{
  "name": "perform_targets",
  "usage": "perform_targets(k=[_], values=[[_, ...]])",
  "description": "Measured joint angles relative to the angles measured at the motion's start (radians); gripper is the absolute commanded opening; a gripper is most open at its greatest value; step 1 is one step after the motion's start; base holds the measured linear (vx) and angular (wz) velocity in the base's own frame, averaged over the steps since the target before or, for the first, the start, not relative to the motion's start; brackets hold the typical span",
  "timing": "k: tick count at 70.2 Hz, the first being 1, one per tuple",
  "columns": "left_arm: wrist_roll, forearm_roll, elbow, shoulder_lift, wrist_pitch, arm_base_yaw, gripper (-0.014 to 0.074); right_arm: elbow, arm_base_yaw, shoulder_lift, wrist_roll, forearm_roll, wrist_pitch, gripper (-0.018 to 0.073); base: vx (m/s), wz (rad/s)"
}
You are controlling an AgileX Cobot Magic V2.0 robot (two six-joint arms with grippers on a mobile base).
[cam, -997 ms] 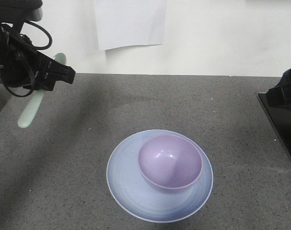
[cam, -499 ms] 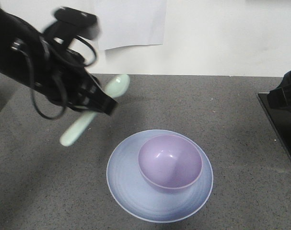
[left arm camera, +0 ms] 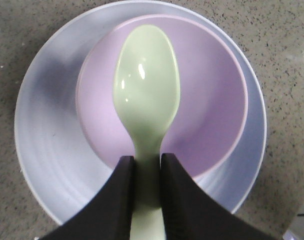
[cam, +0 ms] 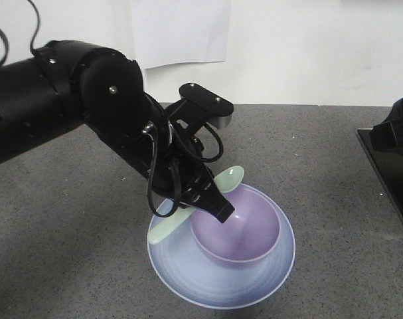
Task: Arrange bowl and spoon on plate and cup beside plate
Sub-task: 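Swing the left gripper with the spoon over the bowl, then lower the spoon into the bowl and open the left gripper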
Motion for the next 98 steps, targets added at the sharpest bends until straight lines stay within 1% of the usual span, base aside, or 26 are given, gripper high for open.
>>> perform_targets(k=[12, 22, 35, 47, 60, 78, 85, 92, 98], values=[[0.005, -0.039, 0.0, 0.034, -0.012, 0.0, -0.0006, 0.0, 0.0, 0.0, 0.0, 0.0, -0.001, 0.0452, 0.0, 0.0], [0.007, -0.057, 0.0, 0.076, -0.03, 0.0, -0.0006, 0.0, 0.0, 0.0, 0.0, 0.0, -0.001, 0.0452, 0.0, 0.0], [0.008, -0.06, 0.0, 0.106, -0.037, 0.0, 0.0, 0.0, 0.0, 0.0, 0.0, 0.0, -0.001, 0.0452, 0.0, 0.0], [0.008, -0.062, 0.0, 0.113, -0.041, 0.0, 0.0028, 0.0, 0.0, 0.0, 0.0, 0.0, -0.001, 0.0452, 0.0, 0.0], [0.008, -0.062, 0.0, 0.13, -0.041, 0.0, 0.0111, 0.0, 0.0, 0.0, 0.003, 0.0, -0.001, 0.0452, 0.0, 0.0], [0.008, -0.071, 0.0, 0.131, -0.041, 0.0, 0.03, 0.0, 0.0, 0.0, 0.004, 0.0, -0.002, 0.0452, 0.0, 0.0], [0.008, -0.073, 0.0, 0.131, -0.041, 0.0, 0.036, 0.0, 0.0, 0.0, 0.004, 0.0, -0.002, 0.0452, 0.0, 0.0], [0.009, -0.073, 0.0, 0.131, -0.042, 0.0, 0.0399, 0.0, 0.0, 0.0, 0.004, 0.0, -0.002, 0.0452, 0.0, 0.0], [0.009, -0.073, 0.0, 0.131, -0.044, 0.0, 0.0402, 0.0, 0.0, 0.0, 0.004, 0.0, -0.002, 0.0452, 0.0, 0.0]])
